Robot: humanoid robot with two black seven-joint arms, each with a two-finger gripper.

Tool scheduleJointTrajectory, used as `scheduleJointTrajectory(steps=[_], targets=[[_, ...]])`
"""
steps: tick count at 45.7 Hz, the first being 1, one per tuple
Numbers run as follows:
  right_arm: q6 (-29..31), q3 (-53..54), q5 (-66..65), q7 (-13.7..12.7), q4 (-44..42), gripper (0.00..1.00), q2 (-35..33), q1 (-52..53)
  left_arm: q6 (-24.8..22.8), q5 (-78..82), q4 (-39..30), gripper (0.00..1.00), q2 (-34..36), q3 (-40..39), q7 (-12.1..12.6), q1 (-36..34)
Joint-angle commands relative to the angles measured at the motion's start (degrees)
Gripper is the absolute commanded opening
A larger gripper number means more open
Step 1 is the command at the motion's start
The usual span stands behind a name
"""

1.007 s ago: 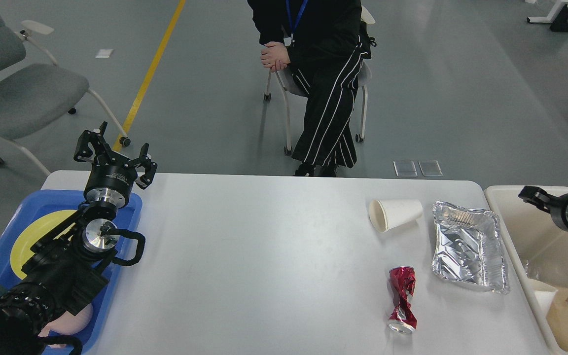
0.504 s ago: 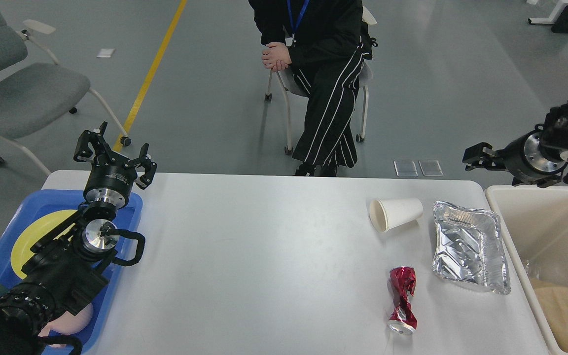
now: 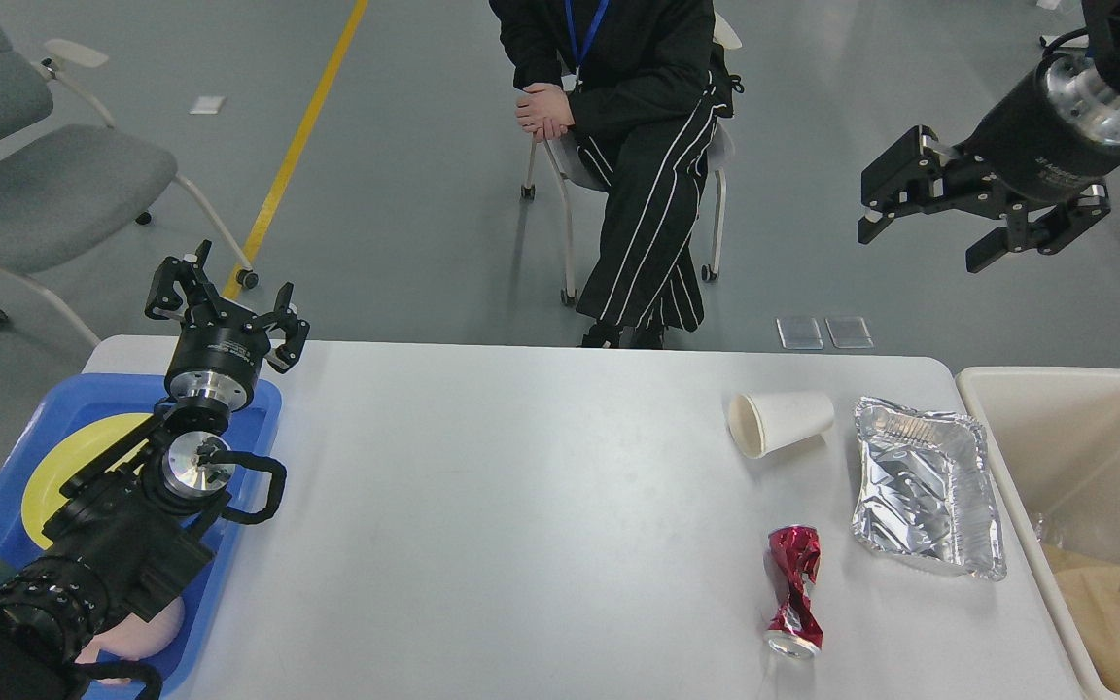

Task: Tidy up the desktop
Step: 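Move the right gripper back to the foil tray edge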

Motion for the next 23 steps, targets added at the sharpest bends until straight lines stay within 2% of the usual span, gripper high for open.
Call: scheduleJointTrajectory(steps=[1, 9, 13, 19, 23], targets=[[0.00, -1.03, -0.46, -0.04, -1.97, 1.00, -1.33, -10.31, -0.01, 0.00, 0.00, 0.96, -0.04, 0.00, 0.01, 0.00], [-14.72, -0.68, -0.29, -0.04, -9.09, 1.00, -3.44, -27.98, -0.01, 0.00, 0.00, 0.96, 0.05, 0.00, 0.01, 0.00], [-23.86, -0.24, -0.29, -0.04, -9.97, 1.00, -4.76, -33.53, -0.01, 0.00, 0.00, 0.96, 0.05, 0.00, 0.01, 0.00], [-40.99, 0.72, -0.11, -0.04, -9.88, 1.00, -4.50, -42.57, -0.01, 0.00, 0.00, 0.96, 0.05, 0.00, 0.01, 0.00], [-47.07, 1.60, -0.20, 0.04, -9.97, 1.00, -4.24, -46.45, -0.01, 0.00, 0.00, 0.96, -0.04, 0.00, 0.01, 0.00]])
